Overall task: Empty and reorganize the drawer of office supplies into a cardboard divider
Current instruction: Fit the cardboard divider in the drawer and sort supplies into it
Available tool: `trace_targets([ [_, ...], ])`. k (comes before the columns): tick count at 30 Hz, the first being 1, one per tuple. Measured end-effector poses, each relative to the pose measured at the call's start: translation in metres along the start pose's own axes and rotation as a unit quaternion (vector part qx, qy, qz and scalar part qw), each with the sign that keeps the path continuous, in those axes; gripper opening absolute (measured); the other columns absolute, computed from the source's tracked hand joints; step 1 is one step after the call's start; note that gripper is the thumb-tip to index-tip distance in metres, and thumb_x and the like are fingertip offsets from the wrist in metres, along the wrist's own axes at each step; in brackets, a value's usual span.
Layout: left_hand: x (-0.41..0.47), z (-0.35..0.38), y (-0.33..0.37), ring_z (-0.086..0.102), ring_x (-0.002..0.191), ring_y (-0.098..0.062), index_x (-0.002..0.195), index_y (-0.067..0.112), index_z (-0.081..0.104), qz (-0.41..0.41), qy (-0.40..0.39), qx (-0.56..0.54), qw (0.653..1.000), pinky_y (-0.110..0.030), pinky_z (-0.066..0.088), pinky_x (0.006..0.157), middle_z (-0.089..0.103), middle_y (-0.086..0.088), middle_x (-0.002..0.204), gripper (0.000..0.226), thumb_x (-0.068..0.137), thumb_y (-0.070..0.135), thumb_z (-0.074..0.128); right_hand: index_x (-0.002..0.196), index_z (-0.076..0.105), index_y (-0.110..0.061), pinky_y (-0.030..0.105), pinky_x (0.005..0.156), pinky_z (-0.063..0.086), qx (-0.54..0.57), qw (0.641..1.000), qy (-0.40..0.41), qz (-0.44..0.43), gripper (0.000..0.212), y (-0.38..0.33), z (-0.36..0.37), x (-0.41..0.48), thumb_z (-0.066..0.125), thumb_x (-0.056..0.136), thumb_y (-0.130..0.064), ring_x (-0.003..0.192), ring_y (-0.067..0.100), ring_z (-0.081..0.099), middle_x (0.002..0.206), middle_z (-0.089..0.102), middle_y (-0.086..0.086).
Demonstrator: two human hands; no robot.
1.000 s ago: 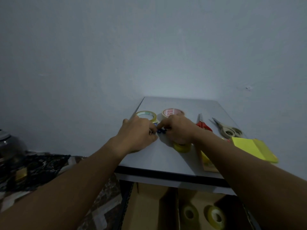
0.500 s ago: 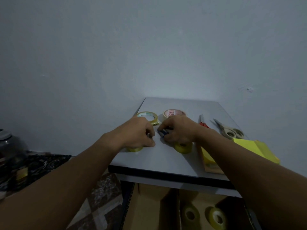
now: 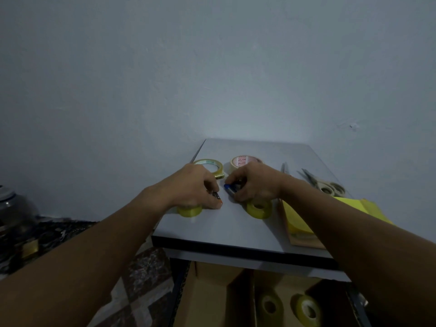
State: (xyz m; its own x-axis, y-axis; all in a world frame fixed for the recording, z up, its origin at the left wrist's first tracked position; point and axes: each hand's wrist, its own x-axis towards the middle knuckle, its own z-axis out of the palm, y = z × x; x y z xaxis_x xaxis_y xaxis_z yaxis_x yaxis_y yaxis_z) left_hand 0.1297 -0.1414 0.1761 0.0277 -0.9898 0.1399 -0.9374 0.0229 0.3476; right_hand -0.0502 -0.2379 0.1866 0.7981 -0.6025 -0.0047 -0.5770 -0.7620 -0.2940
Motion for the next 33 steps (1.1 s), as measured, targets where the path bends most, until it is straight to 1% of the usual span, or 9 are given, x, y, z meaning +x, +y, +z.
trace_targets([
  [2, 0.000, 0.002, 0.000, 0.059, 0.076, 0.001, 0.104, 0.027, 0.076, 0.000, 0.007, -0.008, 1.000, -0.014, 0.040, 0.060, 0.063, 0.019, 0.085, 0.039, 0.070, 0.044, 0.086, 0.127, 0.062, -0.025, 0.029, 0.089, 0.048, 0.002, 1.000, 0.000, 0.005, 0.046, 0.001, 0.000, 0.002, 0.074, 0.083, -0.031, 0.106, 0.018, 0.056, 0.116, 0.058, -0.004],
  [4, 0.001, 0.003, -0.001, 0.061, 0.076, 0.001, 0.103, 0.027, 0.077, 0.001, 0.010, -0.018, 1.000, -0.014, 0.042, 0.061, 0.065, 0.019, 0.086, 0.036, 0.070, 0.038, 0.086, 0.125, 0.061, -0.025, 0.029, 0.088, 0.049, 0.014, 1.000, -0.007, 0.008, 0.046, 0.001, -0.001, 0.004, 0.076, 0.081, -0.031, 0.105, 0.018, 0.057, 0.113, 0.057, -0.006],
  [7, 0.001, 0.003, -0.001, 0.063, 0.081, -0.006, 0.102, 0.029, 0.077, -0.001, 0.007, -0.022, 1.000, -0.022, 0.052, 0.068, 0.067, 0.014, 0.092, 0.035, 0.069, 0.032, 0.084, 0.127, 0.059, -0.025, 0.029, 0.089, 0.048, 0.039, 0.999, -0.011, 0.007, 0.049, 0.003, -0.001, 0.004, 0.077, 0.081, -0.028, 0.103, 0.016, 0.055, 0.112, 0.053, -0.008],
  [10, 0.002, 0.001, 0.001, 0.063, 0.083, -0.009, 0.103, 0.029, 0.076, 0.000, -0.004, -0.026, 1.000, -0.027, 0.054, 0.073, 0.065, 0.013, 0.089, 0.038, 0.067, 0.038, 0.086, 0.133, 0.055, -0.028, 0.032, 0.091, 0.049, 0.083, 0.996, -0.025, 0.003, 0.057, 0.004, 0.000, 0.003, 0.077, 0.080, -0.026, 0.106, 0.017, 0.055, 0.118, 0.051, -0.007],
  [13, 0.000, 0.000, 0.002, 0.061, 0.075, -0.004, 0.103, 0.027, 0.077, 0.019, -0.005, -0.026, 0.999, -0.018, 0.044, 0.065, 0.062, 0.019, 0.081, 0.036, 0.069, 0.036, 0.087, 0.132, 0.058, -0.031, 0.033, 0.091, 0.052, 0.081, 0.996, -0.040, -0.005, 0.053, 0.004, 0.000, 0.004, 0.076, 0.082, -0.025, 0.105, 0.018, 0.056, 0.117, 0.053, -0.005],
  [17, -0.001, -0.002, 0.002, 0.062, 0.076, 0.003, 0.104, 0.028, 0.078, 0.035, -0.011, -0.021, 0.999, -0.011, 0.042, 0.064, 0.064, 0.021, 0.081, 0.034, 0.072, 0.034, 0.086, 0.130, 0.061, -0.030, 0.033, 0.092, 0.051, 0.040, 0.998, -0.045, -0.015, 0.048, 0.001, -0.004, 0.004, 0.074, 0.084, -0.025, 0.105, 0.018, 0.057, 0.114, 0.055, -0.006],
  [24, -0.002, -0.005, 0.002, 0.062, 0.077, 0.004, 0.102, 0.026, 0.079, 0.055, -0.020, -0.015, 0.998, -0.013, 0.044, 0.067, 0.066, 0.023, 0.081, 0.032, 0.072, 0.035, 0.085, 0.127, 0.063, -0.023, 0.026, 0.088, 0.045, -0.004, 0.997, -0.070, -0.018, 0.042, -0.003, -0.007, 0.008, 0.073, 0.086, -0.023, 0.100, 0.015, 0.059, 0.108, 0.060, -0.007],
  [29, -0.004, -0.004, 0.001, 0.065, 0.079, 0.003, 0.102, 0.024, 0.080, 0.061, -0.013, -0.023, 0.998, -0.012, 0.047, 0.070, 0.072, 0.016, 0.088, 0.031, 0.073, 0.035, 0.086, 0.125, 0.063, -0.024, 0.028, 0.090, 0.048, -0.033, 0.997, -0.064, -0.021, 0.041, -0.007, -0.003, 0.008, 0.072, 0.086, -0.031, 0.102, 0.015, 0.059, 0.108, 0.059, -0.008],
  [33, -0.006, -0.005, 0.001, 0.064, 0.074, 0.008, 0.100, 0.024, 0.079, 0.055, 0.004, -0.033, 0.998, -0.006, 0.046, 0.065, 0.069, 0.021, 0.079, 0.031, 0.072, 0.033, 0.087, 0.124, 0.063, -0.023, 0.029, 0.089, 0.047, -0.028, 0.998, -0.057, -0.019, 0.043, -0.011, -0.003, 0.004, 0.073, 0.085, -0.038, 0.101, 0.013, 0.058, 0.106, 0.058, -0.009],
])
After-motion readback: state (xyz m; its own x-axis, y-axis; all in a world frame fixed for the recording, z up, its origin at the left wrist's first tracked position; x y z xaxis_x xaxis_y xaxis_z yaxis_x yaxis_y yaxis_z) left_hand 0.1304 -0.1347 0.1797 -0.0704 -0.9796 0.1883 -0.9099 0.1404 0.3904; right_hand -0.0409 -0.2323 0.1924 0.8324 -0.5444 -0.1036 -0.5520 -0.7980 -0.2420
